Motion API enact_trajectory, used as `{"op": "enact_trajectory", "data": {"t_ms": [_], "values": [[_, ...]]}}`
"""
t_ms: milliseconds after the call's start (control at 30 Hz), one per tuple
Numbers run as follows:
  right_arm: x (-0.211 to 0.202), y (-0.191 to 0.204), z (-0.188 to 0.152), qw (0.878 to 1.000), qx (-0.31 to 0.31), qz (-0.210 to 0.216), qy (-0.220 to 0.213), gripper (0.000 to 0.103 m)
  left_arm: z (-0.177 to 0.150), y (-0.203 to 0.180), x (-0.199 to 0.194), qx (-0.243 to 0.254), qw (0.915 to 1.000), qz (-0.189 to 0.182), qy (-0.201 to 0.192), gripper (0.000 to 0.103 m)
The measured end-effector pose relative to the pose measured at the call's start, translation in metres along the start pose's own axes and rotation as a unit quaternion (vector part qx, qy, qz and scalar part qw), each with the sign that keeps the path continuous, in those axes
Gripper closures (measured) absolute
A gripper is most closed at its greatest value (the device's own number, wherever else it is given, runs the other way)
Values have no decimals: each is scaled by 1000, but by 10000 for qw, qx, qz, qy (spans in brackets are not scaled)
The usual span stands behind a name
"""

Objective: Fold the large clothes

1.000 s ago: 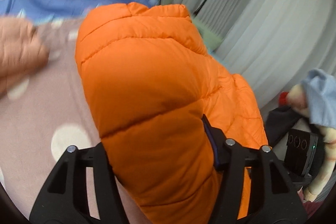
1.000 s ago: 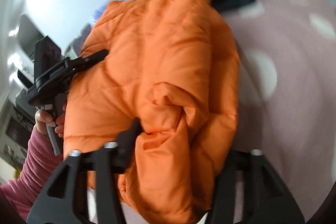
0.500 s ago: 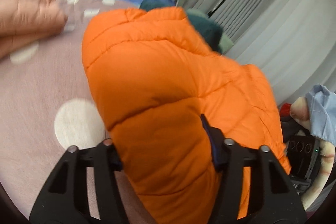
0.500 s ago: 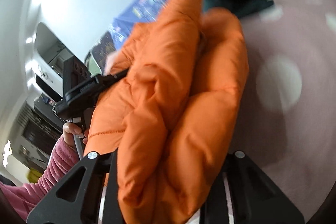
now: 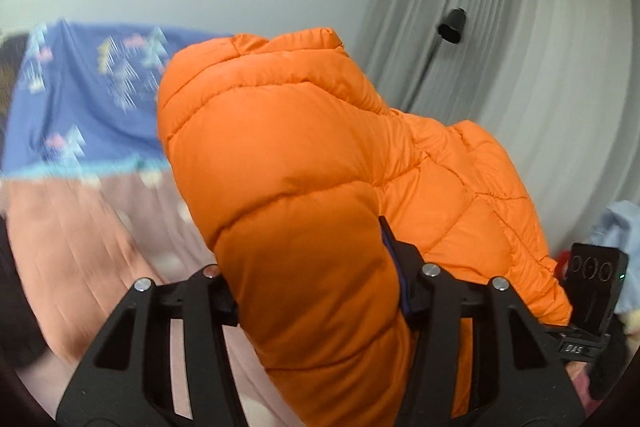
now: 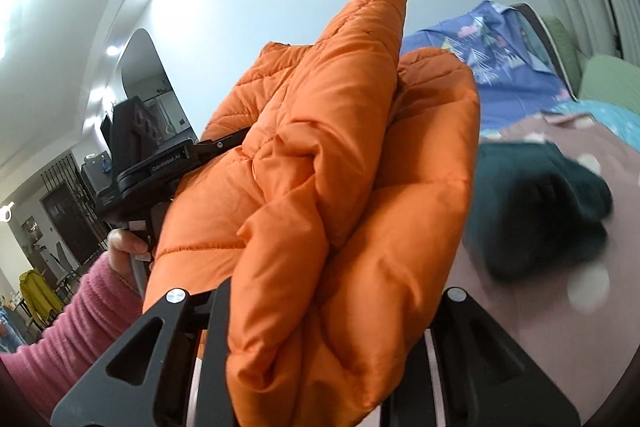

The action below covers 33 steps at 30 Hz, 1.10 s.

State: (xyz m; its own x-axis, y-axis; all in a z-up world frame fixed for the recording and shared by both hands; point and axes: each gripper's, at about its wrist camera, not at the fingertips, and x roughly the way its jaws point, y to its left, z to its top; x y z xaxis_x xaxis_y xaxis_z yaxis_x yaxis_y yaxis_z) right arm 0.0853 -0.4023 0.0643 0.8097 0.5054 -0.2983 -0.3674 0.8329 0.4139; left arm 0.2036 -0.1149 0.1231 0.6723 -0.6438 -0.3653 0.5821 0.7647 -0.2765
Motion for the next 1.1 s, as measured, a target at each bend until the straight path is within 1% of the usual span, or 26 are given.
{"op": "enact_trajectory", "data": {"t_ms": [33, 67, 133, 200, 367, 433, 533, 567, 600, 633, 667, 700, 733, 767, 800, 833, 867, 933, 1000, 1033, 1100], "values": [[9, -4, 9, 10000, -20, -23, 17, 82, 8, 3, 4, 49, 9999, 100, -25, 50], [28, -11, 20, 9999, -54, -77, 60, 82, 19, 7, 11, 121, 9996, 238, -41, 50], [52, -21, 36, 9998, -80, -154, 115, 82, 34, 17, 26, 211, 9989, 429, -21, 50], [70, -25, 37, 9996, -62, -205, 164, 82, 45, 31, 50, 313, 9975, 628, 40, 50], [134, -51, 52, 9980, -62, -457, 422, 82, 53, 67, 105, 334, 9945, 975, 170, 50], [161, -59, 54, 9967, -106, -582, 557, 82, 48, 79, 120, 335, 9930, 1116, 202, 50], [204, -73, 54, 9943, -149, -749, 744, 82, 40, 108, 145, 225, 9895, 1406, 267, 49], [223, -77, 52, 9927, -220, -836, 837, 81, 34, 122, 158, 138, 9864, 1600, 348, 47], [241, -81, 47, 9909, -231, -906, 969, 78, 28, 132, 167, 52, 9824, 1813, 447, 41], [259, -86, 40, 9878, -211, -1021, 1157, 75, 20, 148, 184, -147, 9741, 2158, 657, 37], [283, -98, 29, 9804, -182, -1296, 1472, 73, 12, 160, 196, -328, 9667, 2383, 872, 36], [307, -111, 14, 9688, -81, -1588, 1901, 72, -1, 175, 211, -579, 9559, 2606, 1222, 35], [319, -119, 2, 9609, 20, -1724, 2165, 68, -10, 181, 218, -716, 9500, 2678, 1434, 35], [325, -127, -8, 9581, 119, -1872, 2164, 58, -28, 191, 231, -835, 9424, 2721, 1757, 35], [323, -132, -10, 9601, 291, -1876, 2052, 54, -42, 189, 236, -633, 9419, 2787, 1764, 35], [321, -140, -10, 9611, 545, -1796, 2027, 52, -50, 183, 236, -296, 9437, 2852, 1651, 32], [322, -148, -9, 9603, 729, -1727, 2065, 49, -56, 177, 236, -11, 9437, 2913, 1569, 32], [318, -146, -9, 9599, 775, -1697, 2092, 48, -58, 173, 236, 237, 9411, 2988, 1564, 31], [316, -138, -7, 9599, 564, -1807, 2070, 48, -53, 171, 235, 179, 9385, 3029, 1647, 29], [312, -130, -5, 9594, 468, -1884, 2047, 47, -49, 170, 234, 179, 9373, 3053, 1673, 26], [301, -117, -5, 9607, 433, -1897, 1982, 46, -42, 166, 231, 304, 9330, 3182, 1655, 21]]}}
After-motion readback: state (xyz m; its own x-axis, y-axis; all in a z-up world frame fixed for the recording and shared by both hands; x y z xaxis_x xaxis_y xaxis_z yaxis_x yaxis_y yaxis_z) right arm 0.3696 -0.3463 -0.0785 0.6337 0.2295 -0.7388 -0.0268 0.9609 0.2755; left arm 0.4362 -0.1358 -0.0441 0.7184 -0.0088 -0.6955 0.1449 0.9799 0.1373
